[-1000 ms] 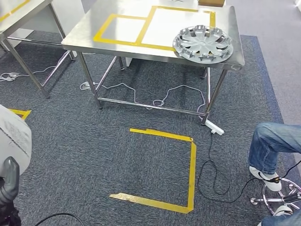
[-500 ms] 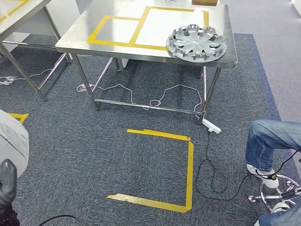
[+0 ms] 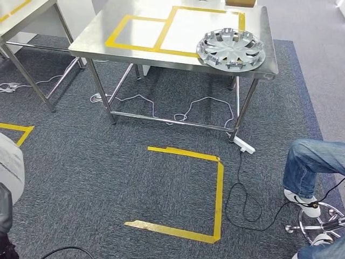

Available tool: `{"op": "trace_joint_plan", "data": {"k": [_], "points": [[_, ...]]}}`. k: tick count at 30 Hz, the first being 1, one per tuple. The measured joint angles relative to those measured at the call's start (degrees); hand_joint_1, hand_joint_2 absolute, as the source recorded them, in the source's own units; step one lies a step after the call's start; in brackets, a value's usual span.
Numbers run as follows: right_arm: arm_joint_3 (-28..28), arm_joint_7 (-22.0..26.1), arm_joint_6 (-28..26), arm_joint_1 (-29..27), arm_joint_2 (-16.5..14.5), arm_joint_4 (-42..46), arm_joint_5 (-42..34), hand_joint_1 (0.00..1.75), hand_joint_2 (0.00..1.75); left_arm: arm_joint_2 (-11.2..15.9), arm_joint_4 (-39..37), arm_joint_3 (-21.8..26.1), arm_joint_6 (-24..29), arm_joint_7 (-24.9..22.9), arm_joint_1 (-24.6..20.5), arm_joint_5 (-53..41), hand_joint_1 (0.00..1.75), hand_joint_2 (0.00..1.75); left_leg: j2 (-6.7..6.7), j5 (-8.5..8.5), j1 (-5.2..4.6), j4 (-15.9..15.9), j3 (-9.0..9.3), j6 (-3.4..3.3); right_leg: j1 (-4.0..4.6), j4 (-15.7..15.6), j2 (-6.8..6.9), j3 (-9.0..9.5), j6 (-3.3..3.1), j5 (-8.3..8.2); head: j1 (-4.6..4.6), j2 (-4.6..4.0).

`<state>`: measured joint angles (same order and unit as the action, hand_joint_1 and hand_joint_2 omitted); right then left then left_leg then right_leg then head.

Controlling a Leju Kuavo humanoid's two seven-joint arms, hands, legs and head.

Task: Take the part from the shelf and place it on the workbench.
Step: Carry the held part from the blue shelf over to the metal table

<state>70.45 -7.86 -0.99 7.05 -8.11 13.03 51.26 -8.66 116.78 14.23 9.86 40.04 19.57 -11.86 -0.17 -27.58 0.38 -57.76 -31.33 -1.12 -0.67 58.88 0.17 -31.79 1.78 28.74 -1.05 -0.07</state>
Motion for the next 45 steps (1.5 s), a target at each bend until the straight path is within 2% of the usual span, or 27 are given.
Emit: {"op": "trace_joint_plan", "data": {"k": [3, 5, 6, 8, 9, 10, 11, 12, 14, 15, 17, 20, 22, 24, 25, 26, 27, 29, 31, 34, 36, 39, 40, 41, 42, 44, 45], "points": [[0.0, 0.1, 0.0, 0.0, 0.0, 0.0, 0.0, 0.00, 0.00, 0.0, 0.6, 0.0, -0.4, 0.0, 0.0, 1.0, 1.75, 1.75, -0.01, 0.06, -0.08, -0.1, -0.22, 0.91, 0.15, -1.4, -0.11, 0.77, -0.77, -0.08, 0.07, 0.00], [0.0, 0.0, -0.1, -0.1, 0.0, 0.0, -0.1, 0.00, 0.00, 0.0, 0.7, 0.0, -0.5, 0.0, 0.0, 1.3, 1.75, 1.75, 0.01, -1.08, 0.09, -1.5, -0.69, 1.49, 0.04, -1.6, -0.09, 0.82, -1.47, -0.32, 0.16, 0.00], [0.0, 0.0, -0.1, -0.1, 0.0, 0.0, -0.1, 0.00, 0.00, 0.0, 0.8, 0.0, -0.6, 0.0, 0.0, 1.5, 1.75, 1.75, 0.02, -2.56, 0.16, -3.7, -1.58, 1.77, -0.05, -1.7, -0.07, 0.85, -1.83, -0.42, 0.23, 0.00], [0.0, 0.0, -0.1, -0.1, 0.0, 0.0, -0.4, 0.00, 0.00, 0.1, 0.8, 0.1, -0.9, 0.0, 0.0, 1.6, 1.75, 1.75, 0.03, -6.35, 0.21, -11.1, -4.68, 2.14, 0.00, -1.7, -0.04, 0.83, -2.25, -0.41, 0.39, 0.00], [0.0, 0.0, -0.1, -0.1, 0.0, 0.0, -0.6, 0.00, 0.00, 0.1, 0.9, 0.2, -1.0, 0.0, 0.0, 1.6, 1.75, 1.75, 0.03, -7.59, 0.22, -14.5, -6.13, 2.23, 0.04, -1.7, -0.03, 0.83, -2.31, -0.39, 0.38, 0.00], [0.0, 0.0, -0.1, -0.1, 0.0, 0.0, -0.8, 0.00, 0.00, 0.1, 0.9, 0.2, -1.2, 0.0, 0.0, 1.6, 1.75, 1.75, 0.03, -7.82, 0.22, -16.3, -6.89, 2.24, 0.08, -1.7, -0.05, 0.86, -2.33, -0.38, 0.39, 0.00], [0.0, 0.0, -0.1, -0.2, 0.0, 0.0, -1.1, 0.00, 0.00, 0.0, 0.9, 0.2, -1.2, 0.0, 0.0, 1.4, 1.75, 1.75, 0.03, -6.89, 0.22, -15.9, -6.67, 2.16, 0.10, -1.7, -0.09, 0.92, -2.33, -0.37, 0.38, 0.00], [0.0, 0.0, -0.1, -0.2, 0.0, 0.0, -1.3, 0.00, 0.00, 0.0, 0.9, 0.1, -1.3, 0.0, -0.1, 1.3, 1.75, 1.75, 0.03, -5.07, 0.21, -13.4, -5.50, 2.00, 0.11, -1.7, -0.15, 1.01, -2.31, -0.36, 0.39, 0.00], [0.1, 0.0, -0.1, -0.1, 0.0, 0.0, -1.8, 0.00, 0.00, 0.0, 0.8, -0.1, -1.2, 0.0, -0.6, 0.8, 1.75, 1.75, 0.11, -1.29, 0.13, -5.9, -2.04, 1.51, 0.22, -1.6, -0.24, 1.12, -2.17, -0.30, 0.38, 0.00], [0.1, 0.0, -0.2, -0.1, 0.0, 0.0, -2.0, 0.00, 0.00, 0.0, 0.8, -0.3, -1.0, 0.0, -0.9, 0.6, 1.75, 1.75, 0.17, -0.38, 0.05, -2.9, -0.77, 1.27, 0.31, -1.5, -0.25, 0.99, -1.98, -0.28, 0.37, 0.00], [0.2, 0.1, -0.4, -0.1, 0.0, 0.0, -2.3, 0.00, 0.00, 0.1, 0.8, -0.9, -0.6, 0.0, -1.5, 0.0, 1.75, 1.75, 0.28, -0.30, -0.16, -0.5, -0.08, 0.89, 0.44, -1.4, -0.22, 0.57, -1.39, -0.37, 0.32, 0.00], [0.4, 0.1, -0.6, -0.1, 0.1, 0.0, -2.5, 0.00, 0.00, 0.2, 0.8, -1.9, 0.1, 0.0, -2.1, -0.6, 1.75, 1.75, 0.21, 0.06, 0.07, 0.0, -0.18, -0.01, 0.36, -0.7, -0.22, -0.11, -0.42, 0.28, 0.22, 0.00], [0.6, 0.1, -0.6, -0.2, 0.1, 0.0, -2.6, 0.00, 0.00, 0.2, 0.8, -2.5, 0.4, 0.0, -2.5, -0.8, 1.75, 1.75, 0.08, 0.27, 0.25, 0.3, -0.18, -0.57, 0.26, 4.1, -0.23, -2.47, -0.01, 3.13, 0.05, 0.00], [0.6, 0.1, -0.5, -0.2, 0.1, 0.0, -2.6, 0.00, 0.00, 0.3, 0.7, -3.0, 0.5, 0.0, -2.8, -0.9, 1.75, 1.75, -0.02, 0.29, 0.21, 0.3, -0.31, -0.78, 0.14, 11.6, -0.22, -6.07, 0.29, 6.43, -0.04, 0.00], [0.6, 0.1, -0.4, -0.2, 0.1, 0.0, -2.6, 0.00, 0.00, 0.3, 0.7, -3.1, 0.6, 0.0, -3.0, -0.9, 1.75, 1.75, -0.06, 0.29, 0.19, 0.2, -0.33, -0.80, 0.08, 14.1, -0.21, -7.27, 0.42, 7.00, -0.02, 0.00], [0.6, 0.0, -0.3, -0.3, 0.2, 0.0, -2.6, 0.00, 0.00, 0.3, 0.6, -3.3, 0.6, 0.0, -3.1, -0.9, 1.75, 1.75, -0.06, 0.29, 0.19, 0.2, -0.31, -0.80, 0.03, 14.4, -0.20, -7.47, 0.51, 6.45, -0.06, 0.00], [0.6, 0.0, -0.1, -0.3, 0.2, 0.0, -2.6, 0.00, 0.00, 0.3, 0.5, -3.6, 0.7, 0.0, -3.3, -0.9, 1.75, 1.75, -0.04, 0.27, 0.21, 0.2, -0.25, -0.78, -0.02, 12.6, -0.18, -6.59, 0.52, 4.90, -0.04, 0.00], [0.6, -0.1, 0.1, -0.2, 0.4, 0.0, -2.5, 0.00, 0.00, 0.4, 0.4, -4.0, 0.7, 0.0, -3.7, -0.9, 1.75, 1.75, -0.01, 0.14, 0.16, 0.1, -0.09, -0.52, -0.04, 4.8, -0.06, -2.76, 0.39, 1.16, -0.05, 0.00], [0.6, 0.0, 0.2, 0.0, 0.4, 0.0, -2.5, 0.00, 0.00, 0.5, 0.4, -4.2, 0.7, 0.0, -4.0, -0.9, 1.75, 1.75, -0.01, -0.01, -0.04, -0.1, -0.16, 0.04, 0.04, -0.6, -0.08, 0.09, 0.03, -0.31, 0.02, 0.00], [0.6, 0.1, 0.3, -0.1, 0.4, 0.0, -2.5, 0.00, 0.00, 0.6, 0.4, -4.4, 0.8, 0.0, -4.3, -1.0, 1.75, 1.75, -0.02, -0.04, -0.02, -0.3, -0.27, 0.96, 0.12, -1.4, -0.20, 0.59, -0.79, -0.32, 0.04, 0.00], [0.6, 0.0, 0.3, -0.1, 0.5, 0.0, -2.4, 0.00, 0.00, 0.7, 0.4, -4.6, 0.9, 0.0, -4.4, -1.0, 1.75, 1.75, 0.00, -1.56, 0.11, -2.2, -0.96, 1.55, -0.04, -1.7, -0.16, 0.69, -1.55, -0.51, 0.23, 0.00], [0.7, 0.1, 0.3, -0.1, 0.5, 0.0, -2.4, 0.00, 0.00, 0.8, 0.4, -4.6, 0.9, 0.0, -4.5, -1.0, 1.75, 1.75, 0.01, -6.84, 0.22, -12.6, -5.39, 2.10, -0.05, -1.7, -0.11, 0.72, -2.11, -0.52, 0.48, 0.00], [0.7, 0.1, 0.3, -0.1, 0.5, 0.0, -2.4, 0.00, 0.00, 0.8, 0.3, -4.7, 0.9, 0.0, -4.4, -1.0, 1.75, 1.75, 0.01, -7.77, 0.23, -15.6, -6.71, 2.16, -0.01, -1.7, -0.11, 0.74, -2.14, -0.50, 0.46, 0.00], [0.7, 0.1, 0.2, -0.1, 0.5, 0.0, -2.4, 0.00, 0.00, 0.8, 0.3, -4.8, 1.0, 0.0, -4.4, -1.0, 1.75, 1.75, 0.01, -7.50, 0.23, -16.6, -7.16, 2.14, 0.01, -1.7, -0.13, 0.78, -2.16, -0.48, 0.47, 0.00], [0.7, 0.1, 0.2, -0.2, 0.5, 0.0, -2.4, 0.00, 0.00, 0.8, 0.2, -4.9, 1.0, 0.0, -4.4, -1.0, 1.75, 1.75, 0.01, -6.20, 0.23, -15.4, -6.65, 2.05, 0.02, -1.7, -0.17, 0.87, -2.15, -0.46, 0.47, 0.00], [0.7, 0.1, 0.2, -0.2, 0.5, 0.0, -2.5, 0.00, 0.00, 1.0, 0.2, -5.3, 1.1, 0.0, -4.3, -1.2, 1.75, 1.75, 0.03, -2.03, 0.21, -8.2, -3.43, 1.67, 0.02, -1.7, -0.25, 1.08, -2.04, -0.37, 0.48, 0.00], [0.7, 0.1, 0.2, -0.2, 0.5, 0.0, -2.5, 0.00, 0.00, 1.1, 0.2, -5.4, 1.1, 0.0, -4.2, -1.3, 1.75, 1.75, 0.05, -0.69, 0.15, -4.5, -1.84, 1.47, 0.14, -1.6, -0.30, 1.06, -1.88, -0.29, 0.47, 0.00]]}}
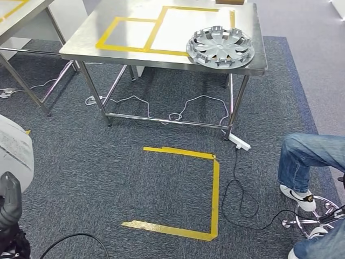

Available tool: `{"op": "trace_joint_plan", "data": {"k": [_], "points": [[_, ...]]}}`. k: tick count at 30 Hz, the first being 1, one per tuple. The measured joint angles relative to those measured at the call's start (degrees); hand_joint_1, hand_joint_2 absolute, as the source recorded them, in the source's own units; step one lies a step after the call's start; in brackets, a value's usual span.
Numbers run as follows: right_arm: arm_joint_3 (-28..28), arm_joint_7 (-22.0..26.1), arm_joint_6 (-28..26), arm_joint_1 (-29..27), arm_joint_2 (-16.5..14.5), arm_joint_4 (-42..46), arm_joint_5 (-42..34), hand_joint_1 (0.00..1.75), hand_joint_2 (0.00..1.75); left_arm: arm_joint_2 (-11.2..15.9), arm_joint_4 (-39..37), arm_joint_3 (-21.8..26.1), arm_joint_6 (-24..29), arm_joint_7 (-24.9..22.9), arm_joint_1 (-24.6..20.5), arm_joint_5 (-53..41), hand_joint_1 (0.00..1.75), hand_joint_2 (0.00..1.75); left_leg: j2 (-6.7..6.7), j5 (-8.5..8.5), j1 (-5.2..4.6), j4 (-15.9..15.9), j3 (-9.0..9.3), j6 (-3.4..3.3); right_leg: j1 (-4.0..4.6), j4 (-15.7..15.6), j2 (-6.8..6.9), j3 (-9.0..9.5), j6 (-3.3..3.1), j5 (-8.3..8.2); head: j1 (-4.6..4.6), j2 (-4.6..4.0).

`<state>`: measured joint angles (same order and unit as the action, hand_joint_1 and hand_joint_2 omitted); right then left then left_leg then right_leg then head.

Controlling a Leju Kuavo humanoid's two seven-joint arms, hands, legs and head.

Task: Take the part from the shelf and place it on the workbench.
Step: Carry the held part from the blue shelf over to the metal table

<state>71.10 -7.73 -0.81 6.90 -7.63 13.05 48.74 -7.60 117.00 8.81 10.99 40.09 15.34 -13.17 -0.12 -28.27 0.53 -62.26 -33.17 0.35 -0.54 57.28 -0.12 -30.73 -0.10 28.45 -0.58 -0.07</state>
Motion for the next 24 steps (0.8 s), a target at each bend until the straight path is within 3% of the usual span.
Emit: {"op": "trace_joint_plan", "data": {"k": [2, 4, 6, 7, 9, 10, 11, 12, 13, 14, 16, 17, 21, 22, 24], "points": [[0.0, 0.0, 0.0, 0.0, 0.0, 0.0, -0.1, 0.00, 0.00, 0.1, 0.0, -0.3, 0.0, 0.0, 0.1, -0.3, 1.75, 1.75, 0.06, 0.71, -0.17, 3.7, 1.35, -0.40, 0.19, 0.1, 0.02, -0.31, 0.49, -0.01, -0.04, 0.00], [0.0, 0.0, -0.1, 0.0, 0.0, 0.0, -0.2, 0.00, 0.00, 0.2, 0.0, -0.5, 0.0, 0.0, 0.2, -0.5, 1.75, 1.75, 0.11, 0.70, -0.20, 4.0, 1.22, -0.93, 0.21, 0.0, 0.08, -0.52, 1.13, -0.06, -0.08, 0.00], [0.1, 0.0, -0.1, 0.0, 0.0, 0.0, -0.4, 0.00, 0.00, 0.3, 0.0, -0.9, -0.2, 0.0, 0.1, -0.7, 1.75, 1.75, 0.08, 0.98, 0.00, 4.4, 1.28, -1.63, 0.11, 1.5, 0.09, -1.30, 1.73, 1.10, -0.20, 0.00], [0.2, 0.0, -0.1, 0.0, 0.0, 0.0, -0.4, 0.00, 0.00, 0.4, 0.0, -1.1, -0.3, 0.0, 0.0, -0.9, 1.75, 1.75, 0.04, 1.10, 0.11, 4.5, 1.29, -1.96, 0.05, 3.8, 0.09, -2.47, 1.98, 2.51, -0.27, 0.00], [0.3, 0.0, 0.0, 0.0, 0.0, 0.0, -0.4, 0.00, 0.00, 0.5, 0.0, -1.7, -0.4, 0.0, -0.2, -1.2, 1.75, 1.75, -0.02, 1.12, 0.08, 4.5, 1.15, -2.31, -0.03, 11.5, 0.07, -6.21, 2.33, 6.14, -0.38, 0.00], [0.4, 0.0, 0.0, -0.1, 0.0, 0.0, -0.4, 0.00, 0.00, 0.5, 0.0, -1.9, -0.4, 0.0, -0.3, -1.3, 1.75, 1.75, -0.04, 1.12, 0.05, 4.5, 1.10, -2.36, -0.06, 14.9, 0.08, -7.91, 2.45, 7.25, -0.36, 0.00], [0.4, -0.1, 0.0, -0.1, 0.0, 0.0, -0.4, 0.00, 0.00, 0.5, 0.0, -2.1, -0.4, 0.0, -0.4, -1.5, 1.75, 1.75, -0.04, 1.11, 0.02, 4.5, 1.10, -2.37, -0.06, 16.5, 0.08, -8.78, 2.52, 7.34, -0.36, 0.00], [0.4, -0.2, 0.1, -0.2, 0.0, 0.0, -0.4, 0.00, 0.00, 0.6, 0.0, -2.3, -0.4, 0.0, -0.5, -1.6, 1.75, 1.75, -0.02, 1.10, 0.01, 4.5, 1.14, -2.36, -0.06, 15.8, 0.08, -8.48, 2.50, 6.26, -0.37, 0.00], [0.4, -0.2, 0.1, -0.2, 0.1, 0.0, -0.4, 0.00, 0.00, 0.6, 0.0, -2.5, -0.3, 0.0, -0.5, -1.7, 1.75, 1.75, 0.00, 1.08, 0.01, 4.5, 1.24, -2.33, -0.07, 13.0, 0.10, -7.09, 2.38, 4.33, -0.38, 0.00], [0.4, -0.2, 0.1, -0.2, 0.1, 0.0, -0.4, 0.00, 0.00, 0.7, 0.0, -2.7, -0.2, 0.0, -0.6, -1.8, 1.75, 1.75, 0.02, 1.03, 0.01, 4.5, 1.33, -2.24, -0.06, 8.8, 0.14, -5.04, 2.19, 2.25, -0.38, 0.00], [0.4, -0.2, 0.2, 0.0, 0.2, 0.0, -0.3, 0.00, 0.00, 0.9, 0.0, -3.0, -0.1, -0.1, -0.8, -1.8, 1.75, 1.75, 0.02, 0.86, -0.24, 4.2, 1.32, -1.76, 0.03, 2.0, 0.19, -1.56, 1.77, 0.10, -0.34, 0.00], [0.4, -0.1, 0.2, 0.0, 0.2, 0.0, -0.3, 0.00, 0.00, 0.9, 0.0, -3.1, 0.0, -0.2, -0.8, -1.8, 1.75, 1.75, 0.01, 0.84, -0.33, 4.1, 1.25, -1.44, 0.10, 0.5, 0.17, -0.76, 1.57, -0.03, -0.33, 0.00], [0.5, -0.1, 0.2, -0.1, 0.2, 0.0, -0.2, 0.00, 0.00, 1.2, 0.0, -3.3, 0.0, -0.4, -1.0, -1.8, 1.75, 1.75, 0.01, 0.06, -0.25, 3.2, 0.91, -0.27, -0.01, -0.1, 0.10, -0.32, 0.42, -0.14, -0.15, 0.00], [0.5, -0.1, 0.1, 0.0, 0.2, 0.0, -0.2, 0.00, 0.00, 1.3, 0.0, -3.4, 0.0, -0.4, -1.1, -1.8, 1.75, 1.75, 0.01, -1.24, -0.18, 1.2, 0.10, 0.02, -0.14, -0.3, 0.13, -0.23, 0.12, -0.24, -0.04, 0.00], [0.5, 0.0, 0.1, 0.0, 0.2, 0.0, -0.2, 0.00, 0.00, 1.5, -0.1, -3.4, 0.0, -0.5, -1.1, -1.8, 1.75, 1.75, 0.02, -4.95, 0.00, -6.0, -3.06, 0.52, -0.15, -0.3, 0.18, -0.19, -0.25, -0.22, 0.20, 0.00]]}}
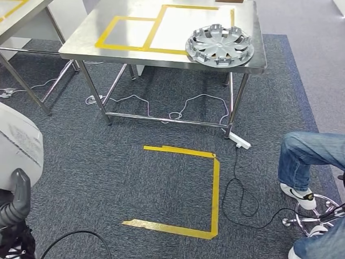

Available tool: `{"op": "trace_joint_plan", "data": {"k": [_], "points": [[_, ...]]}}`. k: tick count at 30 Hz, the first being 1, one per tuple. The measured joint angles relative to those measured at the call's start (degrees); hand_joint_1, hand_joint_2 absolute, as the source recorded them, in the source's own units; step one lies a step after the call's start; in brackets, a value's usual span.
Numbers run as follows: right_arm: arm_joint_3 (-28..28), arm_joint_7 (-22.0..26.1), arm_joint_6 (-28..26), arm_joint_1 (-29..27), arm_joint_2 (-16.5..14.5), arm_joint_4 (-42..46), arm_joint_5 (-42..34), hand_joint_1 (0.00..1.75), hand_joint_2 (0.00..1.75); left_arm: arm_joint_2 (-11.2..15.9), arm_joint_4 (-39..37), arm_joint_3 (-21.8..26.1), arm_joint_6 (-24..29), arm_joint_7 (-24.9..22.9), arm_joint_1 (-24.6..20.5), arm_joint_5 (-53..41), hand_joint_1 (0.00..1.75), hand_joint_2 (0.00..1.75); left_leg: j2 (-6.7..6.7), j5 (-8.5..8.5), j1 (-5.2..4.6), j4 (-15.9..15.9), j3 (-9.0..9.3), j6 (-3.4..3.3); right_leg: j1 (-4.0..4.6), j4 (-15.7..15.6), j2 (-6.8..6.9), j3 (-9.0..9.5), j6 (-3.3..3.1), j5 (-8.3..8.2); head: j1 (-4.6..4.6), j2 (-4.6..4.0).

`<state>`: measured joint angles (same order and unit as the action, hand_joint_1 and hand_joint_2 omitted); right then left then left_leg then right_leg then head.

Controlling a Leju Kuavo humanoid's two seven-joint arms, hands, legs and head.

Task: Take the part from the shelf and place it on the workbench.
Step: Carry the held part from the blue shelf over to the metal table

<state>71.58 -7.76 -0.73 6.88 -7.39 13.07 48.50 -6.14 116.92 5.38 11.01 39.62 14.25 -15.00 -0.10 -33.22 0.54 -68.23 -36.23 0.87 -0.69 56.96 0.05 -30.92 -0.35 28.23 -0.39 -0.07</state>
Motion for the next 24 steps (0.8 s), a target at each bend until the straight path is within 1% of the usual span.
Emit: {"op": "trace_joint_plan", "data": {"k": [1, 2, 3, 4, 5, 6, 7, 8, 9, 11, 12, 13, 14, 16, 17, 18, 19, 20, 21, 22, 23, 24], "points": [[0.0, 0.0, 0.0, 0.0, 0.0, 0.0, 0.0, 0.00, 0.00, 0.1, -0.1, 0.0, 0.0, 0.0, 0.0, 0.0, 1.75, 1.75, 0.00, -1.41, 0.07, -3.7, -1.68, 0.14, 0.04, 0.0, 0.00, 0.02, -0.06, 0.04, -0.01, 0.00], [0.0, 0.1, 0.0, 0.0, 0.0, 0.0, 0.0, 0.00, 0.00, 0.1, -0.1, 0.0, 0.0, 0.0, 0.0, 0.0, 1.75, 1.75, 0.00, -1.93, 0.09, -6.0, -2.76, 0.21, 0.07, 0.0, -0.01, 0.07, -0.10, 0.08, -0.01, 0.00], [0.0, 0.1, 0.0, -0.1, 0.0, 0.0, 0.0, 0.00, 0.00, 0.2, -0.2, 0.0, 0.0, -0.1, 0.0, 0.0, 1.75, 1.75, 0.00, -1.20, 0.09, -6.2, -2.86, 0.19, 0.08, 0.0, -0.05, 0.15, -0.11, 0.12, 0.00, 0.00], [0.0, 0.0, 0.0, -0.1, 0.0, 0.0, 0.0, 0.00, 0.00, 0.3, -0.3, -0.1, 0.0, -0.1, 0.0, 0.0, 1.75, 1.75, 0.00, 0.67, 0.09, -3.8, -1.81, 0.08, 0.08, 0.0, -0.10, 0.30, -0.08, 0.17, 0.01, 0.00], [0.0, 0.0, 0.0, -0.1, 0.0, 0.0, -0.1, 0.00, 0.00, 0.3, -0.3, -0.1, -0.1, -0.2, 0.0, 0.0, 1.75, 1.75, 0.00, 3.03, 0.09, 0.1, -0.06, -0.09, 0.08, 0.1, -0.16, 0.48, -0.02, 0.26, 0.01, 0.00], [0.1, 0.0, 0.0, -0.1, 0.0, 0.0, -0.1, 0.00, 0.00, 0.4, -0.3, -0.1, -0.1, -0.2, -0.1, 0.0, 1.75, 1.75, 0.02, 4.79, 0.02, 4.1, 1.84, -0.30, 0.12, 0.1, -0.21, 0.62, 0.09, 0.36, -0.02, 0.00], [0.1, 0.0, 0.0, 0.0, 0.0, 0.0, -0.1, 0.00, 0.00, 0.5, -0.4, -0.2, -0.2, -0.3, -0.2, 0.0, 1.75, 1.75, 0.06, 5.87, -0.08, 7.4, 3.27, -0.52, 0.21, 0.2, -0.24, 0.61, 0.30, 0.46, -0.01, 0.00], [0.1, 0.0, 0.0, 0.0, 0.0, 0.0, -0.1, 0.00, 0.00, 0.5, -0.4, -0.2, -0.2, -0.3, -0.3, 0.0, 1.75, 1.75, 0.09, 6.14, -0.18, 9.2, 3.96, -0.73, 0.27, 0.2, -0.23, 0.50, 0.55, 0.50, -0.04, 0.00], [0.1, 0.0, 0.0, 0.0, 0.0, 0.0, -0.1, 0.00, 0.00, 0.5, -0.4, -0.3, -0.2, -0.4, -0.3, 0.1, 1.75, 1.75, 0.14, 5.86, -0.30, 9.8, 4.12, -0.95, 0.33, 0.2, -0.20, 0.35, 0.83, 0.52, -0.06, 0.00], [0.1, 0.0, 0.0, 0.0, 0.0, 0.0, -0.1, 0.00, 0.00, 0.6, -0.5, -0.5, -0.3, -0.4, -0.4, 0.1, 1.75, 1.75, 0.19, 5.96, -0.26, 10.1, 4.02, -1.52, 0.30, 0.1, -0.13, 0.12, 1.44, 0.61, -0.08, 0.00], [0.1, 0.0, 0.0, 0.0, 0.0, 0.0, -0.1, 0.00, 0.00, 0.6, -0.5, -0.5, -0.4, -0.4, -0.5, 0.1, 1.75, 1.75, 0.19, 6.02, -0.16, 10.3, 4.08, -1.85, 0.29, 0.5, -0.11, -0.13, 1.73, 1.05, -0.12, 0.00], [0.1, 0.0, 0.0, 0.1, 0.0, 0.0, -0.1, 0.00, 0.00, 0.6, -0.5, -0.6, -0.5, -0.4, -0.6, 0.1, 1.75, 1.75, 0.17, 6.10, -0.03, 10.4, 4.15, -2.20, 0.27, 1.9, -0.10, -0.82, 1.99, 1.96, -0.26, 0.00], [0.1, 0.0, 0.0, 0.0, 0.0, 0.0, -0.1, 0.00, 0.00, 0.7, -0.5, -0.8, -0.5, -0.4, -0.7, 0.1, 1.75, 1.75, 0.13, 6.16, 0.08, 10.6, 4.21, -2.51, 0.22, 4.5, -0.11, -2.15, 2.21, 3.41, -0.34, 0.00], [0.1, 0.0, 0.0, 0.0, 0.0, 0.0, -0.1, 0.00, 0.00, 0.7, -0.6, -1.0, -0.6, -0.5, -0.8, 0.1, 1.75, 1.75, 0.05, 6.09, 0.03, 10.5, 4.19, -2.83, 0.14, 12.2, -0.12, -5.99, 2.43, 6.80, -0.52, 0.00], [0.1, 0.0, 0.0, -0.1, 0.0, 0.0, -0.1, 0.00, 0.00, 0.7, -0.7, -1.0, -0.6, -0.5, -0.8, 0.1, 1.75, 1.75, 0.04, 6.05, 0.01, 10.5, 4.19, -2.87, 0.11, 15.5, -0.11, -7.79, 2.49, 7.75, -0.50, 0.00], [0.1, -0.1, 0.1, -0.1, 0.0, 0.0, 0.0, 0.00, 0.00, 0.8, -0.8, -1.0, -0.6, -0.5, -0.8, 0.1, 1.75, 1.75, 0.05, 6.01, -0.01, 10.5, 4.23, -2.89, 0.11, 16.9, -0.11, -8.72, 2.52, 7.55, -0.52, 0.00], [0.1, -0.1, 0.1, -0.1, 0.0, 0.0, 0.0, 0.00, 0.00, 0.8, -0.9, -1.0, -0.6, -0.5, -0.8, 0.1, 1.75, 1.75, 0.08, 5.96, -0.02, 10.5, 4.32, -2.87, 0.11, 16.1, -0.10, -8.59, 2.48, 6.30, -0.53, 0.00], [0.1, -0.2, 0.1, -0.1, 0.0, 0.0, 0.0, 0.00, 0.00, 0.8, -1.0, -1.1, -0.6, -0.5, -0.8, 0.1, 1.75, 1.75, 0.13, 5.88, -0.02, 10.5, 4.46, -2.78, 0.11, 13.0, -0.08, -7.29, 2.36, 4.12, -0.53, 0.00], [0.1, -0.2, 0.0, -0.1, 0.0, 0.0, 0.0, 0.00, 0.00, 0.8, -1.1, -1.1, -0.6, -0.5, -0.8, 0.1, 1.75, 1.75, 0.17, 5.76, -0.02, 10.5, 4.62, -2.62, 0.12, 8.7, -0.04, -5.35, 2.18, 1.95, -0.54, 0.00], [0.1, -0.2, 0.0, 0.0, 0.0, 0.0, 0.0, 0.00, 0.00, 0.8, -1.1, -1.1, -0.6, -0.5, -0.9, 0.1, 1.75, 1.75, 0.19, 5.59, -0.13, 10.4, 4.70, -2.37, 0.16, 4.8, -0.03, -3.42, 1.98, 0.55, -0.53, 0.00], [0.1, -0.1, 0.0, 0.0, 0.0, 0.0, 0.0, 0.00, 0.00, 0.9, -1.1, -1.1, -0.6, -0.6, -0.9, 0.1, 1.75, 1.75, 0.19, 5.47, -0.23, 10.3, 4.72, -2.10, 0.21, 2.0, -0.03, -1.98, 1.78, -0.26, -0.49, 0.00], [0.1, -0.1, 0.0, 0.1, 0.0, 0.0, 0.0, 0.00, 0.00, 0.9, -1.1, -1.1, -0.6, -0.6, -0.9, 0.1, 1.75, 1.75, 0.19, 5.41, -0.31, 10.3, 4.69, -1.84, 0.29, 0.8, -0.07, -1.28, 1.59, -0.30, -0.46, 0.00]]}}
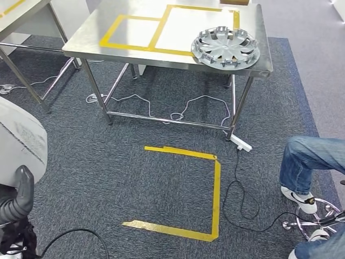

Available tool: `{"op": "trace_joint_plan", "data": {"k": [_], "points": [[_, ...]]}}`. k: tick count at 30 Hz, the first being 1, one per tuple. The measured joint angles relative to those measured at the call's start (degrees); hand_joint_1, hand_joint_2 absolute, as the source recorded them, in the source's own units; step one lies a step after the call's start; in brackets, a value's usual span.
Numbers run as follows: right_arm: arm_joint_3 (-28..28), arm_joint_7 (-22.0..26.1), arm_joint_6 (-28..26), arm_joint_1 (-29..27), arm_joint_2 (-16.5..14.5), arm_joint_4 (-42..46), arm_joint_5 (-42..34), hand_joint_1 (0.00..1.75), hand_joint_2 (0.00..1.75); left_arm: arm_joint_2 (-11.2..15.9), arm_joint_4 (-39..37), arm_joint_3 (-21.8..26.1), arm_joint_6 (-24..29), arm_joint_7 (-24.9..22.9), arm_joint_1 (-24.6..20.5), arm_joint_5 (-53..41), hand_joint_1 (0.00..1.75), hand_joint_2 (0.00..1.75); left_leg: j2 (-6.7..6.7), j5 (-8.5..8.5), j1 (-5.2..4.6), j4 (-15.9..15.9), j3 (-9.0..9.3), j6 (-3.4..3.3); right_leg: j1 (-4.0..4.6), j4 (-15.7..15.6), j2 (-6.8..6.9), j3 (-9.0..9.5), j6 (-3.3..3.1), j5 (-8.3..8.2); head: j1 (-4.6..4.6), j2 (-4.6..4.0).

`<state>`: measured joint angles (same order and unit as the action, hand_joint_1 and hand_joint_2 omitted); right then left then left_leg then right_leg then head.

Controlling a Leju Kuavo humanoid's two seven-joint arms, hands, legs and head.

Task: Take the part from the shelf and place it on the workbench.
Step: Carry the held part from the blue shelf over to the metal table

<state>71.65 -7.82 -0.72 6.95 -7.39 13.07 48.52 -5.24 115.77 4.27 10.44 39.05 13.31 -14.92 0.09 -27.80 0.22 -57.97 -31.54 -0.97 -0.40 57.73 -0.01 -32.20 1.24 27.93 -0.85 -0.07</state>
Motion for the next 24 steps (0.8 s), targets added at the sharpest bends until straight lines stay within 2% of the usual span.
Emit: {"op": "trace_joint_plan", "data": {"k": [2, 4, 5, 7, 8, 9, 10, 11, 12, 13, 14, 16, 19, 20, 21, 23, 24], "points": [[0.0, 0.1, 0.0, -0.1, 0.0, 0.0, 0.0, 0.00, 0.00, 0.0, 0.0, 0.0, 0.0, 0.0, 0.0, 0.0, 1.75, 1.75, -0.01, -0.04, 0.02, 0.0, -0.03, 0.54, 0.05, -0.2, -0.08, 0.26, -0.46, 0.06, 0.04, 0.00], [0.0, 0.0, 0.0, -0.1, 0.0, 0.0, 0.0, 0.00, 0.00, 0.1, 0.0, -0.1, 0.0, 0.0, -0.1, -0.1, 1.75, 1.75, -0.01, -1.09, 0.17, -1.3, -0.45, 1.18, -0.11, -0.4, -0.06, 0.45, -1.08, -0.05, 0.16, 0.00], [0.0, 0.0, 0.0, -0.1, 0.0, 0.0, 0.0, 0.00, 0.00, 0.1, 0.0, -0.1, 0.0, -0.1, -0.1, -0.1, 1.75, 1.75, -0.01, -2.40, 0.24, -3.5, -1.34, 1.49, -0.22, -0.6, -0.03, 0.55, -1.36, -0.09, 0.25, 0.00], [0.0, 0.0, 0.0, -0.1, 0.0, 0.0, 0.0, 0.00, 0.00, 0.2, -0.1, -0.1, 0.0, -0.1, -0.1, -0.1, 1.75, 1.75, -0.02, -5.87, 0.36, -10.7, -4.67, 1.93, -0.18, -0.6, 0.00, 0.62, -1.70, 0.03, 0.42, 0.00], [0.0, 0.1, 0.0, -0.1, 0.0, 0.0, 0.0, 0.00, 0.00, 0.2, -0.2, -0.1, 0.0, -0.1, 0.0, -0.1, 1.75, 1.75, -0.02, -7.01, 0.39, -14.1, -6.33, 2.03, -0.15, -0.6, 0.00, 0.67, -1.76, 0.09, 0.38, 0.00], [0.0, 0.1, 0.0, -0.1, 0.0, 0.0, 0.0, 0.00, 0.00, 0.2, -0.3, -0.1, 0.0, -0.1, 0.0, -0.1, 1.75, 1.75, -0.02, -7.14, 0.40, -16.0, -7.33, 2.06, -0.12, -0.5, -0.01, 0.76, -1.82, 0.15, 0.39, 0.00], [0.0, 0.1, 0.0, -0.1, 0.0, 0.0, 0.0, 0.00, 0.00, 0.3, -0.4, -0.1, 0.0, -0.1, 0.0, -0.1, 1.75, 1.75, -0.02, -6.11, 0.39, -15.8, -7.32, 1.99, -0.10, -0.5, -0.05, 0.91, -1.82, 0.23, 0.39, 0.00], [0.0, 0.1, 0.0, -0.1, 0.0, 0.0, 0.0, 0.00, 0.00, 0.3, -0.5, -0.1, 0.0, -0.1, 0.0, -0.1, 1.75, 1.75, -0.02, -4.09, 0.38, -13.2, -6.26, 1.83, -0.09, -0.5, -0.10, 1.12, -1.80, 0.34, 0.40, 0.00], [0.0, 0.1, 0.0, -0.1, 0.0, 0.0, 0.0, 0.00, 0.00, 0.3, -0.5, -0.1, 0.0, -0.1, 0.0, -0.1, 1.75, 1.75, -0.01, -1.76, 0.37, -9.5, -4.65, 1.61, -0.09, -0.5, -0.16, 1.35, -1.74, 0.45, 0.41, 0.00], [0.0, 0.1, 0.0, -0.1, 0.0, 0.0, 0.0, 0.00, 0.00, 0.3, -0.5, -0.1, 0.0, -0.1, 0.0, -0.1, 1.75, 1.75, -0.02, -0.15, 0.25, -5.7, -2.99, 1.36, 0.00, -0.5, -0.20, 1.49, -1.59, 0.60, 0.39, 0.00], [0.0, 0.1, 0.0, -0.1, 0.0, 0.0, -0.1, 0.00, 0.00, 0.3, -0.6, -0.2, 0.0, -0.1, -0.1, -0.1, 1.75, 1.75, -0.03, 0.77, 0.14, -2.8, -1.75, 1.10, 0.08, -0.4, -0.22, 1.48, -1.39, 0.71, 0.39, 0.00], [0.0, 0.1, 0.0, 0.0, -0.1, 0.0, -0.1, 0.00, 0.00, 0.3, -0.7, -0.3, 0.0, -0.1, -0.3, -0.1, 1.75, 1.75, 0.00, 0.66, -0.12, -0.6, -1.01, 0.68, 0.20, -0.4, -0.16, 1.24, -0.85, 0.79, 0.34, 0.00], [0.0, 0.1, 0.0, 0.0, -0.1, 0.0, -0.2, 0.00, 0.00, 0.4, -0.8, -0.3, -0.1, -0.1, -0.4, -0.1, 1.75, 1.75, 0.01, 0.83, 0.14, 0.0, -0.86, -0.23, 0.17, 0.3, -0.03, 0.80, 0.06, 1.53, 0.28, 0.00], [0.0, 0.1, 0.0, 0.1, -0.1, 0.0, -0.2, 0.00, 0.00, 0.4, -0.8, -0.4, -0.2, -0.1, -0.5, -0.1, 1.75, 1.75, -0.02, 0.91, 0.28, 0.3, -0.75, -0.58, 0.15, 2.3, -0.03, -0.17, 0.34, 2.70, 0.18, 0.00], [0.0, 0.1, 0.0, 0.0, -0.1, 0.0, -0.2, 0.00, 0.00, 0.4, -0.8, -0.4, -0.2, -0.1, -0.6, -0.1, 1.75, 1.75, -0.07, 0.92, 0.35, 0.3, -0.69, -0.83, 0.09, 5.5, -0.04, -1.85, 0.56, 4.38, 0.14, 0.00], [0.0, 0.1, 0.0, 0.0, -0.1, 0.0, -0.2, 0.00, 0.00, 0.4, -0.9, -0.6, -0.2, -0.1, -0.7, -0.1, 1.75, 1.75, -0.11, 0.82, 0.31, 0.3, -0.70, -1.10, -0.01, 13.6, -0.04, -6.03, 0.93, 7.70, 0.05, 0.00], [0.0, 0.0, 0.0, -0.1, -0.1, 0.0, -0.2, 0.00, 0.00, 0.4, -1.0, -0.6, -0.2, -0.1, -0.7, -0.1, 1.75, 1.75, -0.12, 0.78, 0.29, 0.3, -0.68, -1.14, -0.07, 16.1, -0.04, -7.45, 1.06, 8.19, 0.07, 0.00]]}}
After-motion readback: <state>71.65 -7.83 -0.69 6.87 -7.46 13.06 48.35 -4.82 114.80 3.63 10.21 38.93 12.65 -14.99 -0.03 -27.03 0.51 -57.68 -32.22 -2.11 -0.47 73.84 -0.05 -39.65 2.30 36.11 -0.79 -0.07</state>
